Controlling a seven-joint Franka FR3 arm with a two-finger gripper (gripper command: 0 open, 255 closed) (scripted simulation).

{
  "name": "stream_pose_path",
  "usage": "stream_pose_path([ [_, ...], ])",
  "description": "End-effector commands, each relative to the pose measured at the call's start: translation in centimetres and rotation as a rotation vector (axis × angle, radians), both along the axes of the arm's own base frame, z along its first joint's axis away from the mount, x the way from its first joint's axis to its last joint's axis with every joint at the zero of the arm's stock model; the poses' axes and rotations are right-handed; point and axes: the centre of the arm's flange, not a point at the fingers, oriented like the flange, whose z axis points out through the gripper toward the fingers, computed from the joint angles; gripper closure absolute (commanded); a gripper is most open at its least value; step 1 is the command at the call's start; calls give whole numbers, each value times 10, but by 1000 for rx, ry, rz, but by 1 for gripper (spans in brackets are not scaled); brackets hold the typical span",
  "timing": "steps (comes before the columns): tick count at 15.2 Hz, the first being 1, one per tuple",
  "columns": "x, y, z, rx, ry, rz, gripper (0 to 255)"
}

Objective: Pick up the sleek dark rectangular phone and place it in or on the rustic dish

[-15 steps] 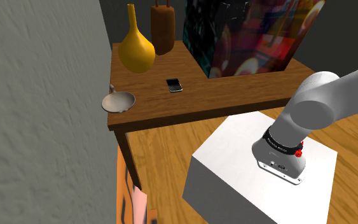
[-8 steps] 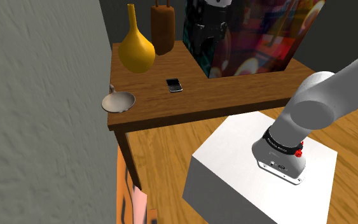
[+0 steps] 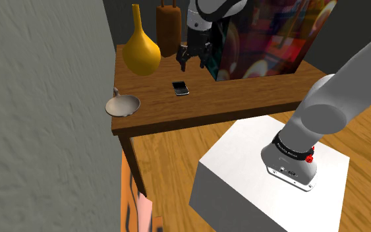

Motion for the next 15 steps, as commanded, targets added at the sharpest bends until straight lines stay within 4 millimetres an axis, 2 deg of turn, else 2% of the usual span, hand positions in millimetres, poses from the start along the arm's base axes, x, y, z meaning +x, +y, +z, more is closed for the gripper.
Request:
stream_pose_path([
  [1,14,6,-21,6,7,-28,0],
  [5,47,20,-61,17,22,-80,0],
  [13,49,23,-103,17,23,-83,0],
  [15,49,23,-103,17,23,-83,0],
])
